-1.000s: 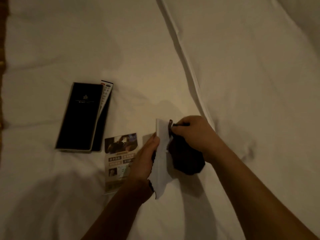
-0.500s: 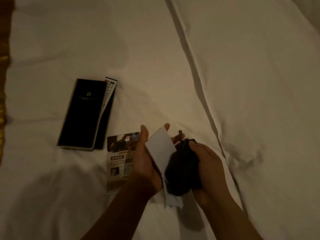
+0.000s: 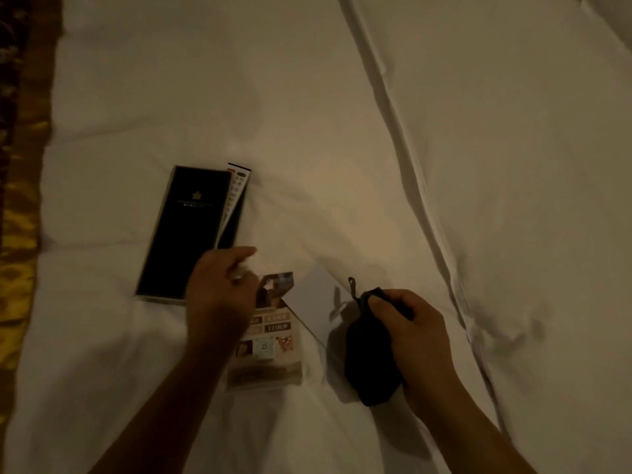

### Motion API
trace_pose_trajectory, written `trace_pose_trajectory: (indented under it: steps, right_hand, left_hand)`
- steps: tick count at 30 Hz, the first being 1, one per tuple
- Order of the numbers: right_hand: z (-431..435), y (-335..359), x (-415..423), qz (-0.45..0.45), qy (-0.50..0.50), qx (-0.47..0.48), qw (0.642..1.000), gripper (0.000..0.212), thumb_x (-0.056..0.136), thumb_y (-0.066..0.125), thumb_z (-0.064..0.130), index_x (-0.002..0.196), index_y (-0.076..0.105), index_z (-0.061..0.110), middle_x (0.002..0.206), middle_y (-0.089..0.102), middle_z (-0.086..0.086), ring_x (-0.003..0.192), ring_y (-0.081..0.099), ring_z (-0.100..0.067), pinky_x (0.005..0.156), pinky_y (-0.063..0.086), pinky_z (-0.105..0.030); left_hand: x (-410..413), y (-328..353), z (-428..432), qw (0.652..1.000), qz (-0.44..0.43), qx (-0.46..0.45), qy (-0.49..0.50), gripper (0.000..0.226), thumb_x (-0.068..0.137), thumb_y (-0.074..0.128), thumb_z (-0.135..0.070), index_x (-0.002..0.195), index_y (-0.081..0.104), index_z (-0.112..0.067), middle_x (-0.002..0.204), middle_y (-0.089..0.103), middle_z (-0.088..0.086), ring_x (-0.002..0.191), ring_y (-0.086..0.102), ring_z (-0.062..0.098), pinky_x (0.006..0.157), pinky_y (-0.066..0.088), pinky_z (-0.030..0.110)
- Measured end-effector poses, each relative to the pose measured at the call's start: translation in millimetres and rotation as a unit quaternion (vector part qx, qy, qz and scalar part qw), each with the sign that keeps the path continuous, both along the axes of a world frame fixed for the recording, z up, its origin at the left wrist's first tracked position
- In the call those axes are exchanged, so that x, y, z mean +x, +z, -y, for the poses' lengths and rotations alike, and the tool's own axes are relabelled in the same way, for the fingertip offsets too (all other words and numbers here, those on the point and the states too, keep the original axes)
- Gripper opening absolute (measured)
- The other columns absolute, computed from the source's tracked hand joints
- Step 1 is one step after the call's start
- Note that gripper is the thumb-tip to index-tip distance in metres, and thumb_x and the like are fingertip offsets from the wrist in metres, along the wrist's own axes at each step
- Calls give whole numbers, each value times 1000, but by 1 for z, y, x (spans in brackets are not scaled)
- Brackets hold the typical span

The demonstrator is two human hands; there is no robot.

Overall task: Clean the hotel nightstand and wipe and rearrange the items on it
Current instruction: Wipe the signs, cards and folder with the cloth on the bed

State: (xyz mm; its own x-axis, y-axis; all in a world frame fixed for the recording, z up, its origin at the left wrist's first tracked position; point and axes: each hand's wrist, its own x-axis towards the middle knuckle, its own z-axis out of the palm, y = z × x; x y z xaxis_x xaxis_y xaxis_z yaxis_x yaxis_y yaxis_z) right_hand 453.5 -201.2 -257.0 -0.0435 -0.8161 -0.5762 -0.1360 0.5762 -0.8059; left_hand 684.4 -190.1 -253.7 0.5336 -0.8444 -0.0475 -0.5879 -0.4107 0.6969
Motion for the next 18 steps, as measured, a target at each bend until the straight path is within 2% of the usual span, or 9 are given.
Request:
trace_pose_trajectory:
  steps: [2,3,4,6,8,11,13,15,18]
  right_hand:
    - [1,0,8,-23,42,-24,999,10,84,70,29,82,72,39,81,73,16,73,68,0,66,56,-25]
    - [2,1,11,-29,59,-33,997,11,84,70,29,81,72,39,80,72,18,72,68,2,63,54,-19]
    - [3,1,14,-33,70,-37,996,12,85,70,28,81,71,40,80,72,19,72,68,2,59,53,-15]
    - [4,0,20,-41,77,-38,995,13,85,70,27,80,72,39,78,72,19,69,68,1,61,55,-19]
    - [5,-1,24,-50,72,-35,996,13,85,70,26,79,72,37,77,72,18,68,68,-1,66,57,-28]
    - [5,-2,27,-64,69,-32,995,14,85,70,26,79,72,39,77,72,18,69,68,-1,70,58,-33]
    - [4,0,26,-66,64,-34,995,14,84,71,27,80,72,40,78,72,17,69,68,-2,72,59,-35]
    - [5,4,26,-68,60,-41,995,14,83,70,28,82,72,41,79,72,17,70,68,-2,72,58,-33]
    - [5,11,28,-58,52,-44,996,13,84,70,27,81,72,40,78,72,17,70,68,-2,68,54,-28]
  left_hand:
    - [40,-3,-5,992,99,26,71,44,83,63,-21,126,66,-11,116,61,18,109,58,42,99,48,49]
    - [61,-6,-5,984,112,63,123,53,86,65,-28,136,58,-12,128,56,25,121,51,46,105,42,52]
    - [80,-9,-4,975,91,111,169,64,88,68,-35,145,49,-13,139,48,27,130,42,47,110,36,55]
    - [109,-14,2,957,6,204,205,88,86,72,-52,154,33,-13,152,36,27,139,33,47,113,34,58]
    - [124,-15,10,951,-62,232,193,96,80,73,-60,153,35,-11,154,39,23,136,44,44,109,42,57]
    - [132,-13,21,964,-119,196,135,71,80,80,-42,136,57,-5,130,63,14,98,66,29,91,52,41]
    - [134,-10,24,962,-157,196,110,59,77,84,-34,125,64,-6,107,67,9,78,65,16,81,52,35]
    - [135,-10,26,948,-211,213,104,52,74,87,-29,117,67,-7,102,69,9,80,67,18,77,53,33]
    - [126,-9,25,917,-329,197,111,41,74,84,-17,110,67,-8,107,73,15,90,72,30,75,56,34]
